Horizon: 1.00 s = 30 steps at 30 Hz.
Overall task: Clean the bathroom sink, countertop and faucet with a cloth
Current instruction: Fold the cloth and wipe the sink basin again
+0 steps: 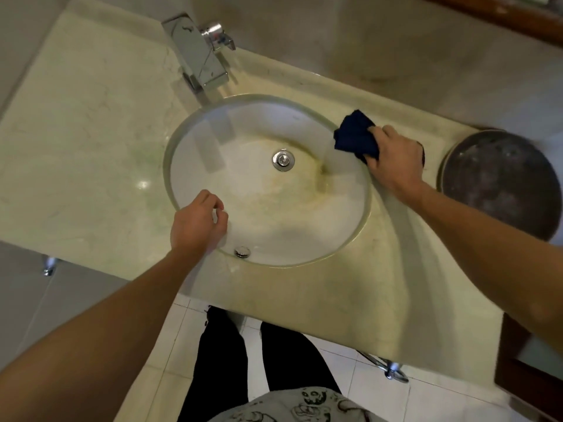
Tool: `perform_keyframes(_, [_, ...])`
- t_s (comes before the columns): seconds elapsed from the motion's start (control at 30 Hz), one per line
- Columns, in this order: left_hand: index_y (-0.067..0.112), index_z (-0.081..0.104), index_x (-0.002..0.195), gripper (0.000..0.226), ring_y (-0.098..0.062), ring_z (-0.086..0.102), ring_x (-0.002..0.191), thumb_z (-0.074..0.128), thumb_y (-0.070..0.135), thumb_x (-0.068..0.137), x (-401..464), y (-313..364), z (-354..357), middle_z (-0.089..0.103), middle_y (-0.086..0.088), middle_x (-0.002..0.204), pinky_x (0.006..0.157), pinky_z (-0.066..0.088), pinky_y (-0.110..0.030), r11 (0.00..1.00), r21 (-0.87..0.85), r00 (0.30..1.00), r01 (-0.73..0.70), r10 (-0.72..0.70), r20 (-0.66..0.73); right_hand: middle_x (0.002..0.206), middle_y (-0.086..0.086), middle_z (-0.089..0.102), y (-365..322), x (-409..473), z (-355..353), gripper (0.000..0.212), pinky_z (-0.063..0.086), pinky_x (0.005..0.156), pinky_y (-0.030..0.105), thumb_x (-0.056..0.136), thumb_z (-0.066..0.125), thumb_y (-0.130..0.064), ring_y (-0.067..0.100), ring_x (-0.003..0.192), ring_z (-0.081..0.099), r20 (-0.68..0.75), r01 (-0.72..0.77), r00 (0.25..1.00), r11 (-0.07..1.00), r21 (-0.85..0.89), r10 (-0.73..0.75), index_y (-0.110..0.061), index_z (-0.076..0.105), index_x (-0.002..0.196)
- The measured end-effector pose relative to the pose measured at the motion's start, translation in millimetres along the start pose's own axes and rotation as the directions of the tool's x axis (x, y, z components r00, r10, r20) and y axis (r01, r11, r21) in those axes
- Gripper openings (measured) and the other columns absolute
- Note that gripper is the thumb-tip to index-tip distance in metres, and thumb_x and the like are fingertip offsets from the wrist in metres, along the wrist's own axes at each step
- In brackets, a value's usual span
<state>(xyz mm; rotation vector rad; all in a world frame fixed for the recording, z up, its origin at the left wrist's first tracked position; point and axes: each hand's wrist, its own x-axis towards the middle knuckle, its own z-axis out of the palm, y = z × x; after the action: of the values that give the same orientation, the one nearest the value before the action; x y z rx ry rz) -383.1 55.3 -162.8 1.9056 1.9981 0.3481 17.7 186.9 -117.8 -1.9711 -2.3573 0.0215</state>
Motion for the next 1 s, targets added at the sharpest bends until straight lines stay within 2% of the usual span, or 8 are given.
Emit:
perform_keyframes(0.07, [0.014, 0.065, 0.088, 0.01, -0.025, 0.063, 0.064, 0.059, 0.019, 0.094, 0.1, -1.5, 0.8, 0.061, 0.002, 0.094, 0.06, 0.05, -0.04, 1.0, -0.007, 1.0, -0.011, 0.011, -0.007, 0.11, 0.014, 0.064, -9.3, -33.0, -1.0, 0.048, 0.039, 0.058, 0.036, 0.091, 0.067, -0.032, 0.038, 0.077, 0.065, 0.009, -0.094, 0.995, 0.995, -0.013, 0.094, -0.012, 0.056, 0.133])
perform_keyframes(0.27, [0.012, 0.065, 0.089, 0.016, -0.029, 0.062, 0.065, 0.054, 0.023, 0.094, -3.1, -1.0, -3.0, 0.061, -0.001, 0.094, 0.061, 0.049, -0.039, 0.995, -0.096, 0.999, -0.04, 0.041, 0.009, 0.107, 0.012, 0.065, -85.1, -136.6, -4.9, 0.041, 0.039, 0.056, 0.034, 0.087, 0.072, -0.028, 0.036, 0.074, 0.066, 0.082, -0.344, 0.936, 0.939, 0.006, 0.343, -0.012, 0.061, 0.123])
perform_keyframes(0.37, [0.015, 0.067, 0.092, 0.02, -0.022, 0.064, 0.074, 0.051, 0.027, 0.091, -2.4, -1.1, -9.3, 0.062, 0.002, 0.095, 0.068, 0.053, -0.039, 0.957, -0.281, 0.998, -0.068, 0.068, -0.012, 0.113, 0.011, 0.066, -149.5, -174.7, -6.8, 0.041, 0.045, 0.062, 0.037, 0.087, 0.071, -0.023, 0.036, 0.08, 0.068, 0.113, -0.533, 0.846, 0.836, 0.13, 0.521, -0.01, 0.06, 0.124])
perform_keyframes(0.5, [0.013, 0.069, 0.109, 0.029, -0.012, 0.062, 0.09, 0.047, 0.022, 0.094, -2.5, -8.8, -28.0, 0.064, 0.003, 0.111, 0.082, 0.056, -0.032, 0.8, -0.595, 0.996, -0.075, 0.03, -0.085, 0.108, 0.01, 0.071, -252.8, -197.5, -13.4, 0.038, 0.049, 0.075, 0.039, 0.088, 0.069, -0.022, 0.035, 0.089, 0.069, 0.177, -0.679, 0.728, 0.66, 0.322, 0.662, -0.012, 0.058, 0.122])
perform_keyframes(0.6, [0.021, 0.067, 0.113, 0.027, -0.006, 0.06, 0.091, 0.046, 0.024, 0.097, -2.5, -25.7, -46.1, 0.065, 0.01, 0.114, 0.079, 0.055, -0.028, 0.814, -0.578, 0.986, -0.045, -0.057, -0.158, 0.104, 0.007, 0.073, -330.5, -188.4, -8.5, 0.037, 0.051, 0.079, 0.038, 0.087, 0.067, -0.024, 0.033, 0.091, 0.07, 0.22, -0.691, 0.709, 0.595, 0.411, 0.67, -0.017, 0.057, 0.122])
perform_keyframes(0.77, [0.014, 0.067, 0.109, 0.02, -0.008, 0.054, 0.08, 0.051, 0.018, 0.096, 9.3, -62.2, -79.7, 0.069, 0.001, 0.105, 0.07, 0.037, -0.019, 0.798, -0.601, 0.926, 0.051, -0.263, -0.272, 0.107, 0.005, 0.073, -421.6, -132.1, 4.0, 0.038, 0.052, 0.077, 0.038, 0.087, 0.064, -0.027, 0.031, 0.092, 0.068, 0.28, -0.51, 0.86, 0.688, 0.517, 0.427, -0.019, 0.057, 0.123])
perform_keyframes(0.9, [0.015, 0.064, 0.108, 0.02, -0.01, 0.054, 0.082, 0.048, 0.02, 0.097, 11.8, -83.3, -91.4, 0.066, 0.002, 0.103, 0.069, 0.036, -0.02, 0.783, -0.608, 0.892, 0.135, -0.363, -0.269, 0.094, -0.004, 0.07, -405.8, -107.0, -19.6, 0.03, 0.049, 0.07, 0.035, 0.083, 0.056, -0.029, 0.021, 0.081, 0.064, 0.16, -0.413, 0.893, 0.625, 0.662, 0.421, -0.019, 0.061, 0.111])
perform_keyframes(1.0, [0.019, 0.062, 0.108, 0.022, -0.016, 0.059, 0.09, 0.044, 0.025, 0.098, 7.9, -87.2, -81.8, 0.066, 0.003, 0.106, 0.074, 0.047, -0.033, 0.808, -0.563, 0.921, 0.173, -0.335, -0.199, 0.092, -0.01, 0.069, -359.9, -127.8, -37.3, 0.034, 0.047, 0.065, 0.027, 0.083, 0.059, -0.028, 0.011, 0.076, 0.061, 0.047, -0.321, 0.923, 0.695, 0.644, 0.383, -0.019, 0.062, 0.115])
